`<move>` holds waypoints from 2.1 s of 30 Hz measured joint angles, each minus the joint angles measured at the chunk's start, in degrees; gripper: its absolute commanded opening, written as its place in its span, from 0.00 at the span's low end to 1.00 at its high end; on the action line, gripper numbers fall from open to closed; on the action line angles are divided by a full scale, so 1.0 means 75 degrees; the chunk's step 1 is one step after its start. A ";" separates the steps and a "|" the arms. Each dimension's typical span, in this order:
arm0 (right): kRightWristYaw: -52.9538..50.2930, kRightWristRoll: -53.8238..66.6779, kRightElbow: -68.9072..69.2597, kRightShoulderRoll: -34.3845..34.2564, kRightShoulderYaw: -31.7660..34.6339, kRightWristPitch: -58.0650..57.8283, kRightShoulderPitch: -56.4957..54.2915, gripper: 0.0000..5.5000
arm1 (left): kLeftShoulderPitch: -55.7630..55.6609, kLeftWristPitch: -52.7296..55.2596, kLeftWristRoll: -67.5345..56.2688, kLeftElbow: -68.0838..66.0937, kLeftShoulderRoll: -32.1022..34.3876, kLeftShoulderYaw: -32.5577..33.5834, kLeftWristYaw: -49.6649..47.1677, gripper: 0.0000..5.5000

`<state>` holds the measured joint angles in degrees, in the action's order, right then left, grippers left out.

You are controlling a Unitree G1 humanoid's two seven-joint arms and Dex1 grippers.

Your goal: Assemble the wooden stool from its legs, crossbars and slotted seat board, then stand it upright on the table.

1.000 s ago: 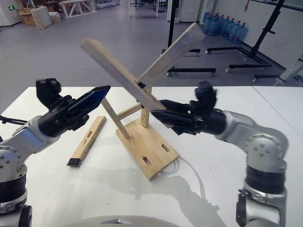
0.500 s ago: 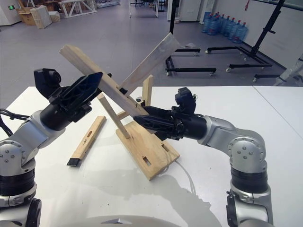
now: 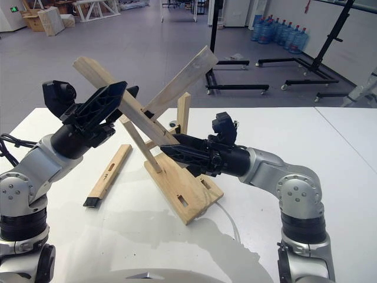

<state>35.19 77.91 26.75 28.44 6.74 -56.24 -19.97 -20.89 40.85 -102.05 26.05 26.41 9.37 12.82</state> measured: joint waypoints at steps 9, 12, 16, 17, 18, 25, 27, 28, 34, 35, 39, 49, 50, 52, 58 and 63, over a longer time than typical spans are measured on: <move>-0.0097 0.0015 -0.0015 -0.0002 -0.0056 0.0004 0.0024 0.37 | -0.0005 -0.0003 -0.0043 -0.0210 -0.0025 0.0000 -0.0233 0.40; -0.0130 0.0048 -0.0053 -0.0011 -0.0075 0.0003 0.0024 0.37 | -0.0005 -0.0005 0.0014 -0.0219 -0.0031 0.0000 -0.0235 0.39; -0.0197 0.0042 -0.0148 -0.0073 -0.0130 0.0010 0.0022 0.37 | -0.0005 -0.0021 0.0143 -0.0260 -0.0090 0.0002 -0.0236 0.39; -0.0224 0.0030 -0.0166 -0.0104 -0.0167 0.0030 0.0022 0.37 | -0.0005 -0.0030 0.0178 -0.0276 -0.0093 0.0008 -0.0236 0.39; -0.0222 -0.0003 -0.0167 -0.0111 -0.0190 0.0050 0.0022 0.45 | -0.0005 -0.0030 0.0187 -0.0289 -0.0093 0.0010 -0.0236 0.39; 0.0513 -0.0604 0.0058 0.0641 -0.0250 0.0094 0.0594 0.66 | -0.0009 0.0080 0.1147 -0.0380 0.0006 -0.0027 0.0229 0.39; 0.1141 -0.0757 0.0078 0.1274 0.0205 0.0109 0.1074 0.73 | 0.0025 0.0096 0.1577 -0.0394 0.0118 -0.0021 0.0378 0.39; 0.1417 -0.0827 0.0055 0.1563 0.0457 0.0157 0.1253 0.76 | 0.0053 0.0102 0.1747 -0.0417 0.0166 -0.0014 0.0389 0.39; 0.2344 -0.3917 -0.1920 0.3122 0.0765 0.1860 0.1594 0.76 | 0.1043 -0.0024 0.3893 0.0219 0.0215 -0.0613 0.0649 0.39; 0.2157 -0.4440 -0.2211 0.3086 0.0465 0.2105 0.1493 0.76 | 0.1179 -0.0102 0.4174 0.0301 0.0166 -0.0702 0.0626 0.39; 0.0696 -0.7102 -0.3539 0.1937 -0.1251 0.3492 0.1001 0.76 | 0.1865 -0.0445 0.5196 0.0852 -0.0348 -0.1141 0.0277 0.39; 0.1159 -0.9189 -0.4059 0.1780 -0.2555 0.5433 0.1688 0.76 | 0.2595 -0.0535 0.5533 0.1411 -0.0775 -0.1201 0.0151 0.39; 0.1200 -0.9187 -0.4031 0.1785 -0.2525 0.5393 0.1711 0.76 | 0.2642 -0.0534 0.5504 0.1474 -0.0774 -0.1175 0.0121 0.39; 0.1178 -0.9191 -0.4011 0.1724 -0.2487 0.5327 0.1716 0.76 | 0.2695 -0.0497 0.5483 0.1548 -0.0711 -0.1140 0.0189 0.39; 0.0972 -0.9190 -0.3425 0.1089 -0.2581 0.4774 0.1860 0.76 | 0.2698 -0.0395 0.5615 0.1492 -0.0091 -0.0989 0.0948 0.39; 0.0790 -0.9197 -0.3109 0.0769 -0.2670 0.4425 0.1936 0.76 | 0.2722 -0.0470 0.6154 0.1361 0.0209 -0.1068 0.1622 0.39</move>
<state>41.11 8.94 3.43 34.21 -13.29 -23.05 -5.45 -0.48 37.32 -55.89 36.26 27.97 1.36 24.99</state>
